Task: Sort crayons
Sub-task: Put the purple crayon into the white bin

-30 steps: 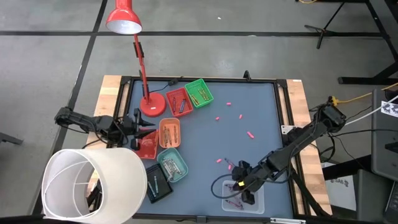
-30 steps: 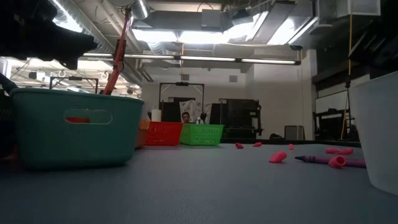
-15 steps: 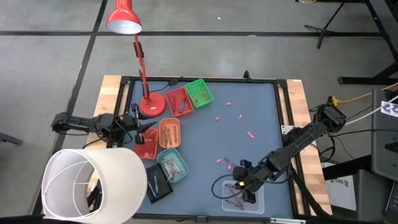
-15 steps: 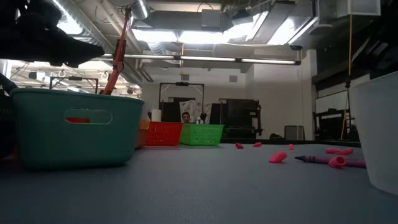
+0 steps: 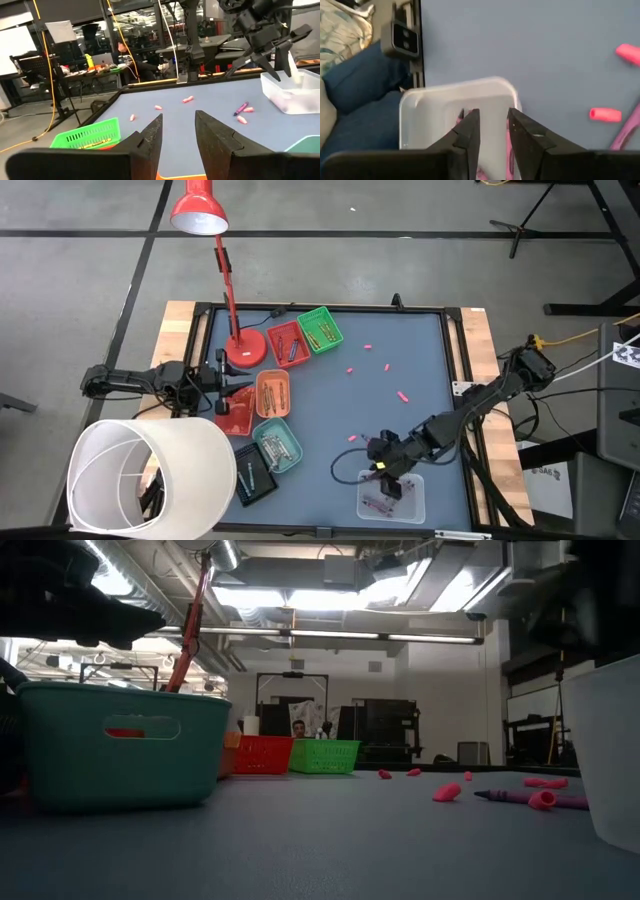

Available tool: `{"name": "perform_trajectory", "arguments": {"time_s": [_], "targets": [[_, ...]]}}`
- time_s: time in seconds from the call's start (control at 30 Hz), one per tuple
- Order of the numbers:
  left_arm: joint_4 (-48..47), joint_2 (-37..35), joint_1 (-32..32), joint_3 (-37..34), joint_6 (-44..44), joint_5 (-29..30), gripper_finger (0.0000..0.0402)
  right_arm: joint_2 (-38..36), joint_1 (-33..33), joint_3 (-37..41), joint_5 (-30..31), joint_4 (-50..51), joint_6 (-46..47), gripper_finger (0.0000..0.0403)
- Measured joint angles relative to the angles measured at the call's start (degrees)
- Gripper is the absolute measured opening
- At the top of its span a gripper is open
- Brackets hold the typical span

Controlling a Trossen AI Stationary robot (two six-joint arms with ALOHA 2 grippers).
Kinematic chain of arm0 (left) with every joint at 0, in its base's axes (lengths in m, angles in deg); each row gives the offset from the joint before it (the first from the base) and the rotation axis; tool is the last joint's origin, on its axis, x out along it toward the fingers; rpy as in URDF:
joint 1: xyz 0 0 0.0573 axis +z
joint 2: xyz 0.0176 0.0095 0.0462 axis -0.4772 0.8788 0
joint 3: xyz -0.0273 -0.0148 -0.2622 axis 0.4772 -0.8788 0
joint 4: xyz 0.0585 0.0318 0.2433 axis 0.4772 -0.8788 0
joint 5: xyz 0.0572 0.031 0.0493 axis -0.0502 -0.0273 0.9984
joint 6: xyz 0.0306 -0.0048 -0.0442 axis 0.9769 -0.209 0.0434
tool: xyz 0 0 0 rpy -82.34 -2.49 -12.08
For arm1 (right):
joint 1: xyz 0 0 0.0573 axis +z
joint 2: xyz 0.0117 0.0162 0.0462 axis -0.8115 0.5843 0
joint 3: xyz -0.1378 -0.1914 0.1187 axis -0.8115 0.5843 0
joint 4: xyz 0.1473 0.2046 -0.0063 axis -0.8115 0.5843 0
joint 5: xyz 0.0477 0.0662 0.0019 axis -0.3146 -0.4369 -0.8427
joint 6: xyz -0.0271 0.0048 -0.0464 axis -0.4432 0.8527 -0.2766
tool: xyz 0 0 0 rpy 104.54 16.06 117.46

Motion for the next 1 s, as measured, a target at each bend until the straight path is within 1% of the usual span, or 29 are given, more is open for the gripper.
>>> {"name": "perform_trajectory", "arguments": {"time_s": [0.1, 0.2, 0.3, 0.4, 0.5, 0.63, 0.83, 1.0], "targets": [[0.0, 0.0, 0.0, 0.0, -0.1, 0.0, 0.01, 0.0, -2.5, -1.0, -0.7, -0.1, -2.3, 0.0101], [0.0, 0.0, 0.0, 0.0, -1.0, 0.0, 0.01, 0.0, -4.9, -1.1, -0.1, 0.1, -4.4, 0.0101], [0.0, 0.0, 0.0, 0.0, -1.7, 0.0, 0.01, 0.0, -7.4, -1.1, 2.3, 2.0, -5.5, 0.0101], [0.0, 0.0, 0.0, 0.0, -2.5, 0.0, 0.01, 0.0, -9.9, -1.1, 5.6, 5.9, -5.5, 0.0101], [0.0, 0.0, 0.0, 0.0, -2.6, 0.0, 0.01, 0.0, -12.0, -1.1, 6.7, 9.8, -4.4, 0.0101], [0.0, 0.5, 0.0, 0.0, -2.6, 0.0, 0.01, 1.4, -13.2, -1.1, 6.2, 12.4, -2.2, 0.0101], [-0.1, 1.9, 0.0, 0.0, -2.6, -0.1, 0.01, 6.2, -13.0, -1.1, 2.5, 12.3, -2.2, 0.0101], [-0.1, 3.1, 0.0, 0.0, -2.6, -0.4, 0.01, 9.8, -13.1, -1.1, 2.2, 12.0, -2.2, 0.0101]]}}
